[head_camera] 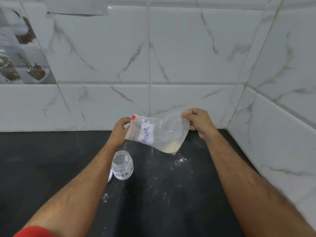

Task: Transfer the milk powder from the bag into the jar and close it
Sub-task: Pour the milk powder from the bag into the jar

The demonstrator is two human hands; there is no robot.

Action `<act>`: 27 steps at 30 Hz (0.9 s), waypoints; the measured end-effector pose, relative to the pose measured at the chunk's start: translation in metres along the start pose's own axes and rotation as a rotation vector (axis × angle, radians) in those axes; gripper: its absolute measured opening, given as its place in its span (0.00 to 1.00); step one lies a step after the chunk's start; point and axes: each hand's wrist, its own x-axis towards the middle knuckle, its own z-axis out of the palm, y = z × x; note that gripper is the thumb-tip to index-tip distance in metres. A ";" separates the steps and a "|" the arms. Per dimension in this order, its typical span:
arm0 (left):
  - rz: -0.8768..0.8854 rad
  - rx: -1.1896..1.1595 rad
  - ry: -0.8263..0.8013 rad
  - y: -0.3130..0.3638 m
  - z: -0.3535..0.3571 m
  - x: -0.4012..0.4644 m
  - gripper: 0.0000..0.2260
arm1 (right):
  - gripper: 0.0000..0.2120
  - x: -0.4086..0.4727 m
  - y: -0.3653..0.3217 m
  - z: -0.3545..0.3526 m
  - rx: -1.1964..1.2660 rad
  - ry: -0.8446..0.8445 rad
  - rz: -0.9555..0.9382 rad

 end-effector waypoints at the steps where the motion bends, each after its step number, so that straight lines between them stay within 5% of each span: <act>1: 0.009 0.009 0.000 0.003 0.000 0.000 0.13 | 0.05 0.001 0.002 -0.001 0.008 0.037 0.009; 4: 0.044 0.055 -0.005 0.015 0.005 0.003 0.01 | 0.04 0.006 0.012 -0.006 0.047 0.106 0.062; 9: 0.143 0.139 -0.090 0.049 0.022 0.009 0.04 | 0.01 0.010 0.038 -0.013 0.132 0.181 0.209; 15: 0.191 0.366 -0.134 0.083 0.050 0.022 0.09 | 0.21 -0.007 0.071 -0.006 0.134 0.181 0.400; 21: 0.182 0.572 -0.081 0.094 0.065 0.024 0.07 | 0.09 -0.044 0.103 0.025 0.196 0.180 0.390; 24: 0.206 0.643 -0.041 0.103 0.070 0.023 0.06 | 0.13 -0.065 0.120 0.041 0.276 0.324 0.408; 27: 0.214 0.646 -0.037 0.114 0.076 0.024 0.06 | 0.19 -0.085 0.134 0.060 0.401 0.285 0.454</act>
